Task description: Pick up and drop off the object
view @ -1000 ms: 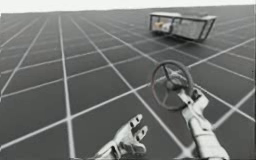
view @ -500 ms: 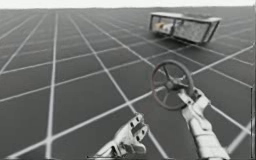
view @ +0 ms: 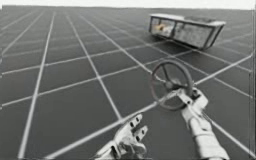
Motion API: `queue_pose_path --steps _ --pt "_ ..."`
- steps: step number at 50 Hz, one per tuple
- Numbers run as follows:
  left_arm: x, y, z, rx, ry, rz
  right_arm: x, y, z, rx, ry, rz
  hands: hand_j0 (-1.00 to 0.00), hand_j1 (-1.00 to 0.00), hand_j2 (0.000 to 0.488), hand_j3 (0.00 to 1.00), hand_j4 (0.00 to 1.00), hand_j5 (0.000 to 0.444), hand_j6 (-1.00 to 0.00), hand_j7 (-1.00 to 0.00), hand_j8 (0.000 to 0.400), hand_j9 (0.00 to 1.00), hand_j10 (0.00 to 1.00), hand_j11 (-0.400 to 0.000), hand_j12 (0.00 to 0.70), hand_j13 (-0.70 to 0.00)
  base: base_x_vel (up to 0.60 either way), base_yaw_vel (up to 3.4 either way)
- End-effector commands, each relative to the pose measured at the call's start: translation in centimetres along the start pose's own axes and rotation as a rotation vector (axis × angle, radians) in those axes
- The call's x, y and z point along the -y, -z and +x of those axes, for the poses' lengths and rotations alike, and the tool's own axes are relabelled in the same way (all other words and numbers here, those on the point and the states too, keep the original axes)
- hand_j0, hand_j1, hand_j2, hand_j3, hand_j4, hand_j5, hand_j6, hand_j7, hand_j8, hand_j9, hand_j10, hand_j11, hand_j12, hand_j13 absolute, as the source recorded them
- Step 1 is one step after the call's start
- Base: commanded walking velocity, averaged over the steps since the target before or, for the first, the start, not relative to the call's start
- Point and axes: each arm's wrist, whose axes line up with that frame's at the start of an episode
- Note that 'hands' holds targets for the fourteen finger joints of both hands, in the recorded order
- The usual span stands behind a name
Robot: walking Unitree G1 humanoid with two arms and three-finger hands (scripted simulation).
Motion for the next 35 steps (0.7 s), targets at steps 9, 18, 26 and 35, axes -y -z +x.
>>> queue_pose_path --steps 9,18,26,35 --pt "0.13 -0.10 -0.14 0.009 0.007 0.004 -0.69 -1.25 -0.48 0.040 -0.031 0.027 0.00 0.00 0.000 1.00 1.00 0.000 0.00 0.00 0.000 1.00 1.00 -0.400 0.000 -0.700 0.59 0.02" --pt "0.13 -0.10 -0.14 0.009 0.007 0.004 -0.69 -1.25 -0.48 0.040 -0.031 0.027 0.00 0.00 0.000 1.00 1.00 0.000 0.00 0.00 0.000 1.00 1.00 -0.400 0.000 -0.700 0.57 0.06" --pt "0.13 -0.10 -0.14 0.009 0.007 0.004 -0.69 -1.25 -0.48 0.040 -0.031 0.027 0.00 0.00 0.000 1.00 1.00 0.000 0.00 0.00 0.000 1.00 1.00 -0.400 0.000 -0.700 0.58 0.03" --pt "0.13 -0.10 -0.14 0.009 0.007 0.004 -0.69 -1.25 -0.48 0.040 -0.031 0.027 0.00 0.00 0.000 1.00 1.00 0.000 0.00 0.00 0.000 1.00 1.00 -0.400 0.000 -0.700 0.58 0.03"
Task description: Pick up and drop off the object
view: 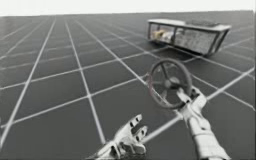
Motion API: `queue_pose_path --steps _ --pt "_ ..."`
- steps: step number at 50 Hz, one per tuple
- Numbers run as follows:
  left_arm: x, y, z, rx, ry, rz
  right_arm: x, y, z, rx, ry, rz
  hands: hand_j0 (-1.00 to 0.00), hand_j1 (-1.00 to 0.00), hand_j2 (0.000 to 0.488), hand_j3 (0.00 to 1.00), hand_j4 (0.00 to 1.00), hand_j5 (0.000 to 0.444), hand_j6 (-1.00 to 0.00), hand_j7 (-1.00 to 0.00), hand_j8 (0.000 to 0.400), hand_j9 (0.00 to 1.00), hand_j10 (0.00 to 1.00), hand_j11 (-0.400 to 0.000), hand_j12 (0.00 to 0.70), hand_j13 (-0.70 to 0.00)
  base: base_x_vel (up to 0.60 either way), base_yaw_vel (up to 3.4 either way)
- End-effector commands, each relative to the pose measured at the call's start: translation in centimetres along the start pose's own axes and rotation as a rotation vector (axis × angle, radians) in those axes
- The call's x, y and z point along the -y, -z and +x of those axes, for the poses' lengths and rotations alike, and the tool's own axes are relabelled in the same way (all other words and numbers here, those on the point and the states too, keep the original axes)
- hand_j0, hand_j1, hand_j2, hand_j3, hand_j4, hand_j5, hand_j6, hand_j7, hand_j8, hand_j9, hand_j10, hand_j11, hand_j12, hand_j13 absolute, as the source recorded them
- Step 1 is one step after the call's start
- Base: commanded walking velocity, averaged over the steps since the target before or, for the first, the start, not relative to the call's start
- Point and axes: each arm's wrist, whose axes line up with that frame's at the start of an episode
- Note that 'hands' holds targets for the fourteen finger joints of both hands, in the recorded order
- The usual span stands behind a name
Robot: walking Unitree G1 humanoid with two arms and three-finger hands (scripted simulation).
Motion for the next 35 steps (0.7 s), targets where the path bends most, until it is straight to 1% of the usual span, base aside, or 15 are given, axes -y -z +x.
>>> queue_pose_path --steps 1,35 --pt "0.27 -0.02 0.20 -0.008 0.001 0.010 0.37 -0.53 0.28 0.018 0.004 0.023 0.00 0.00 0.000 1.00 1.00 0.000 0.00 0.00 0.000 1.00 1.00 -0.400 0.000 -0.700 0.57 0.06" --pt "0.27 -0.02 0.20 -0.008 0.001 0.010 0.37 -0.53 0.28 0.018 0.004 0.023 0.00 0.00 0.000 1.00 1.00 0.000 0.00 0.00 0.000 1.00 1.00 -0.400 0.000 -0.700 0.58 0.04"
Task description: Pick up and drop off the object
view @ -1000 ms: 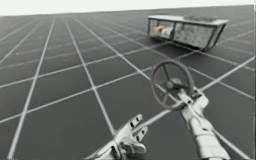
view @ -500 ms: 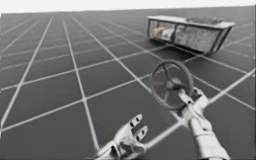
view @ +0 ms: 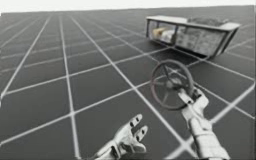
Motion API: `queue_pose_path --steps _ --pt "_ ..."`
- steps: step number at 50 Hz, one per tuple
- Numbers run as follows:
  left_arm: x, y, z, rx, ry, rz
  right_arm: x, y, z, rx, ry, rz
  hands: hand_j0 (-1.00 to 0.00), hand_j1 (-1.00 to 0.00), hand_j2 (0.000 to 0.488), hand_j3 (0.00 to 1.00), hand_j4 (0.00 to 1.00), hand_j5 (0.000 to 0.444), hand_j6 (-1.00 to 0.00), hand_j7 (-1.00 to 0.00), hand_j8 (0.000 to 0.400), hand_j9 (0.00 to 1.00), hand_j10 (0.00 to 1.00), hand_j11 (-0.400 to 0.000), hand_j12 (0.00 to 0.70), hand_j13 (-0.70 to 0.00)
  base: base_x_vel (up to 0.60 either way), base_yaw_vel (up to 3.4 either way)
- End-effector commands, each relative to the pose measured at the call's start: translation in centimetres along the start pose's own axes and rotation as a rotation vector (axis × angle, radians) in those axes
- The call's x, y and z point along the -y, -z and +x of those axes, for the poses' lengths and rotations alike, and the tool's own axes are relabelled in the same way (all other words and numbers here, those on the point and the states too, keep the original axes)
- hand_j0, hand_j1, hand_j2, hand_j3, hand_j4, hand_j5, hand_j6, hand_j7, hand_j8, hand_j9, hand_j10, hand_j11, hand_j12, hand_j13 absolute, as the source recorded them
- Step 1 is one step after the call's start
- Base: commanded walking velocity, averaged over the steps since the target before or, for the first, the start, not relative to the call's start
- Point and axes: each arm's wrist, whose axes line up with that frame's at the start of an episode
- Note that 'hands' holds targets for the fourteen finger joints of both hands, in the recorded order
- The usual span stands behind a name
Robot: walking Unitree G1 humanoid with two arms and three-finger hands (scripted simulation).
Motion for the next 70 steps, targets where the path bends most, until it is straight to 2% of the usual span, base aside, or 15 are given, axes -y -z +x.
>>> queue_pose_path --steps 1,70 --pt "-0.30 0.01 -0.29 0.013 0.001 -0.012 -1.30 -0.86 -0.63 0.034 -0.041 0.010 0.00 0.00 0.000 1.00 1.00 0.000 0.00 0.00 0.000 1.00 1.00 -0.400 0.000 -0.700 0.59 0.02" --pt "-0.30 0.01 -0.29 0.013 0.001 -0.012 -1.30 -0.86 -0.63 0.034 -0.041 0.010 0.00 0.00 0.000 1.00 1.00 0.000 0.00 0.00 0.000 1.00 1.00 -0.400 0.000 -0.700 0.58 0.04"
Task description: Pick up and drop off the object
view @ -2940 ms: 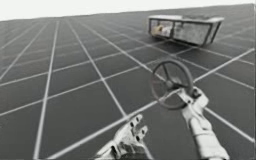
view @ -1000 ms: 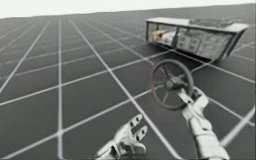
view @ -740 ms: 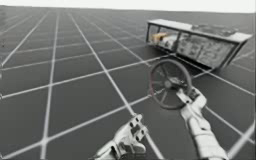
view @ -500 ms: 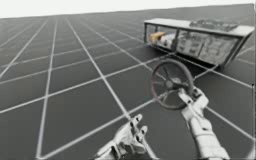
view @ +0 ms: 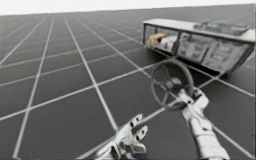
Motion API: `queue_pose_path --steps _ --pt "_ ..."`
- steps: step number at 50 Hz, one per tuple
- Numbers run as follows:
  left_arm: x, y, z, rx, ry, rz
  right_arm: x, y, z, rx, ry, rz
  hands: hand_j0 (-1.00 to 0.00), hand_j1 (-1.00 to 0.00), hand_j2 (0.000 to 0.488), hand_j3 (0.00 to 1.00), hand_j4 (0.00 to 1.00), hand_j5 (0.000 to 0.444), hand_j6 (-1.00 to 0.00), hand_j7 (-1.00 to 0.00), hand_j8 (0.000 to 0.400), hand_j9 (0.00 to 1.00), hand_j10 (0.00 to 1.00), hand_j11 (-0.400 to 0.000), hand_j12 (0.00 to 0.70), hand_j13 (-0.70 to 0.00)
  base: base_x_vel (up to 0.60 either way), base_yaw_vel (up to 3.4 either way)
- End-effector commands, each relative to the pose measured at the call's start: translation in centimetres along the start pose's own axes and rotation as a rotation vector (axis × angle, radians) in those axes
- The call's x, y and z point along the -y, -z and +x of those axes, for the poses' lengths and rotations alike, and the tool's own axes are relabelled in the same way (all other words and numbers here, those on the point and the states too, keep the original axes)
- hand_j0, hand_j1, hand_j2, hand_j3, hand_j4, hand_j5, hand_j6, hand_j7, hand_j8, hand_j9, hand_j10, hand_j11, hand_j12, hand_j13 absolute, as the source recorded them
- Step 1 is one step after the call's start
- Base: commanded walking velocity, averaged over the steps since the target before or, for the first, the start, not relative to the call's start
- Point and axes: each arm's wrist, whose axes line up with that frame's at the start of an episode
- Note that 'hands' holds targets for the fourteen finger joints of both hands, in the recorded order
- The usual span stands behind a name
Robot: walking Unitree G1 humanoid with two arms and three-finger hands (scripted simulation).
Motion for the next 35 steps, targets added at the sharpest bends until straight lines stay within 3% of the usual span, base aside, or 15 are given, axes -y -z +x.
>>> queue_pose_path --steps 1,35 --pt "-0.28 -0.02 -0.33 0.016 0.002 -0.011 -1.34 -0.88 -0.68 0.034 -0.042 0.009 0.00 0.00 0.000 1.00 1.00 0.000 0.00 0.00 0.000 1.00 1.00 -0.400 0.000 -0.700 0.58 0.04" --pt "-0.28 -0.02 -0.33 0.016 0.002 -0.011 -1.34 -0.88 -0.68 0.034 -0.042 0.009 0.00 0.00 0.000 1.00 1.00 0.000 0.00 0.00 0.000 1.00 1.00 -0.400 0.000 -0.700 0.58 0.03"
